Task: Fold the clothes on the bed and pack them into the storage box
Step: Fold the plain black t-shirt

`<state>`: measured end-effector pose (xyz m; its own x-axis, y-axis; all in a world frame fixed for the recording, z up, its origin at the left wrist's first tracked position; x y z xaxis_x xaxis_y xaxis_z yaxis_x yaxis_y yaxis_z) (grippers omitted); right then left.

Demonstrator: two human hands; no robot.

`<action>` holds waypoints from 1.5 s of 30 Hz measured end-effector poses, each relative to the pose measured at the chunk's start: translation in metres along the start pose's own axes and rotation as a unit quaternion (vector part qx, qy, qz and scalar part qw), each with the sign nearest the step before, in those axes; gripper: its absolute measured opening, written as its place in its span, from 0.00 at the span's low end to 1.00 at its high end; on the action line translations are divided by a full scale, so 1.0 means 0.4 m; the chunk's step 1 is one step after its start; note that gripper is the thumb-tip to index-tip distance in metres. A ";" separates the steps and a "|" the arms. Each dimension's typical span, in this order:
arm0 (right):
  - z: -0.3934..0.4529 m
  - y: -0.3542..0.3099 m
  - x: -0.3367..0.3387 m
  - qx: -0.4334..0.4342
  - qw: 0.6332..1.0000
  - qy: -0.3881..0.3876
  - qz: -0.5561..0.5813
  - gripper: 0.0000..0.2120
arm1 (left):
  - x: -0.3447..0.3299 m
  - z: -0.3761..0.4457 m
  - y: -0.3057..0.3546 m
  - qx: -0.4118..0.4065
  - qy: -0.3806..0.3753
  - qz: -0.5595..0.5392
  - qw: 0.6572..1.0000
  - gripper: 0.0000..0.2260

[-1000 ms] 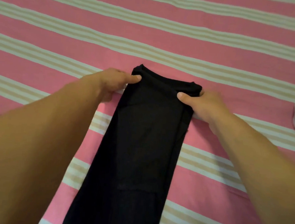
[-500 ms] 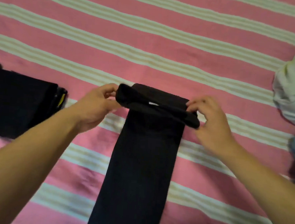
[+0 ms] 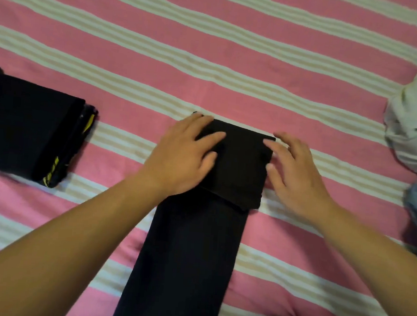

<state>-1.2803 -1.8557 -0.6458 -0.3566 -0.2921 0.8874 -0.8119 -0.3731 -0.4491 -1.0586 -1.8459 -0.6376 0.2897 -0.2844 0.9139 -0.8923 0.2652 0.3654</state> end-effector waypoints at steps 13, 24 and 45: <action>0.085 0.005 -0.217 -0.082 0.950 -0.202 -0.222 0.33 | -0.214 0.017 -0.030 0.088 -0.129 0.149 0.976 0.29; -0.498 -0.473 -0.373 -0.243 0.916 -0.292 -0.127 0.32 | -0.303 -0.896 -0.029 -0.092 -0.276 0.081 0.953 0.30; -0.905 -0.540 -0.458 -0.596 0.677 -0.067 0.427 0.12 | -0.286 -0.945 0.125 -0.211 -0.191 0.191 0.939 0.10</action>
<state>-1.2071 -1.4027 -0.6738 -0.9507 -0.0600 0.3042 -0.1609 0.9341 -0.3187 -1.0054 -1.4518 -0.6570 -0.2419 -0.3823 0.8918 -0.6655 0.7342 0.1342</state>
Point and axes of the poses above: each hand's wrist, its own z-axis towards the middle knuckle, its own x-axis out of the back of the hand, y = z × x, the point moved 7 cm from there along z, towards the middle knuckle, and after that the axes turned 7 degrees about -y, right-handed, at the moved point
